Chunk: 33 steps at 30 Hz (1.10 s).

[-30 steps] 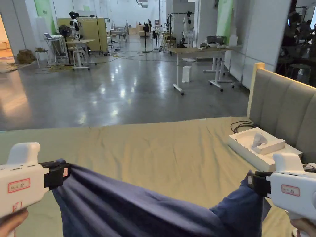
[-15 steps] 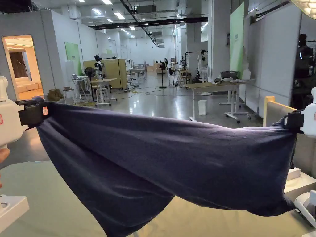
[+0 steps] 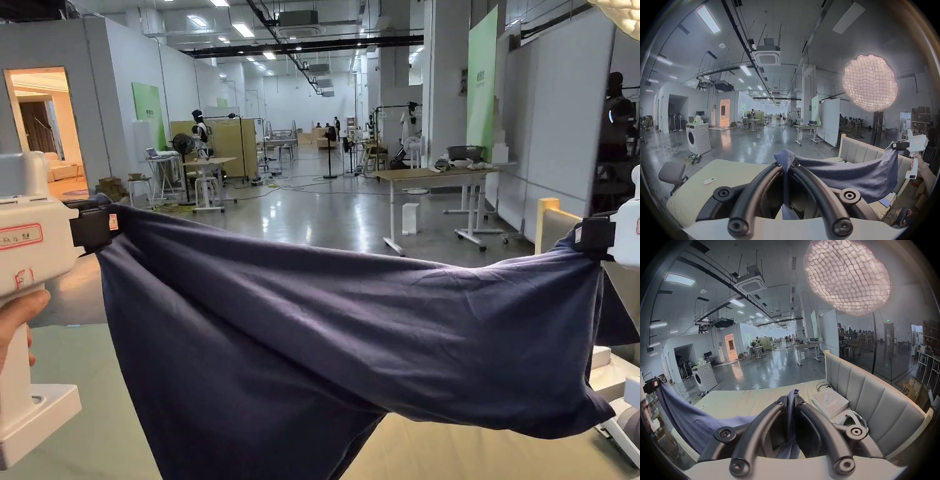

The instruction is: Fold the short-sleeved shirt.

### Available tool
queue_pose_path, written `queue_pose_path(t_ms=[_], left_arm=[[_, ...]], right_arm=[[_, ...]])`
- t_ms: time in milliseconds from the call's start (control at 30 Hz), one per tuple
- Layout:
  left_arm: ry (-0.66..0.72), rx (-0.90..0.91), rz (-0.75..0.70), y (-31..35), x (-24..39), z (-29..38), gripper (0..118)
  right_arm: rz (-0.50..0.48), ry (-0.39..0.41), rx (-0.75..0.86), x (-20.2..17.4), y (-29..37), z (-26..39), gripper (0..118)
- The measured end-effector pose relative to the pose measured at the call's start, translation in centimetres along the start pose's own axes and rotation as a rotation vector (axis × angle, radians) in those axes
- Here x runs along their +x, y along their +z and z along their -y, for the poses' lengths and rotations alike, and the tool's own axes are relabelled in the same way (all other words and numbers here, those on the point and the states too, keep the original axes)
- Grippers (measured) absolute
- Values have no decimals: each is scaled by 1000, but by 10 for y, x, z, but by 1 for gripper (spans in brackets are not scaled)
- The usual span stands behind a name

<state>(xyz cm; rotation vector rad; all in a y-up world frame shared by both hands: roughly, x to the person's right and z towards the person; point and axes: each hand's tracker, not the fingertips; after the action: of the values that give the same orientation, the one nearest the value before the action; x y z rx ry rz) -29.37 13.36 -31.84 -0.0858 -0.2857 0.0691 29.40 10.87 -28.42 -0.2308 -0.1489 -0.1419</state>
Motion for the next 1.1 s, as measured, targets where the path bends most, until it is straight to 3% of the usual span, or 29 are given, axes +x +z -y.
queue_pose_path(t_ms=[400, 600, 800, 867, 1000, 1100], left_arm=[[89, -174, -29, -132, -41, 60, 5], [101, -214, -69, -194, -52, 80, 5], [71, -223, -72, -215, -50, 98, 5], [71, -249, -67, -217, -50, 116, 5], [99, -344, -42, -216, -51, 190, 5], [231, -490, -41, -213, -56, 266, 5]], right_arm=[[19, 73, -36, -35, -118, 23, 8], [64, 154, -57, -44, -187, 35, 8], [72, 161, -109, -42, -227, 51, 8], [61, 130, -142, -37, -235, 64, 8], [47, 99, -243, -24, -249, 134, 8], [45, 57, -338, -14, -255, 208, 8]])
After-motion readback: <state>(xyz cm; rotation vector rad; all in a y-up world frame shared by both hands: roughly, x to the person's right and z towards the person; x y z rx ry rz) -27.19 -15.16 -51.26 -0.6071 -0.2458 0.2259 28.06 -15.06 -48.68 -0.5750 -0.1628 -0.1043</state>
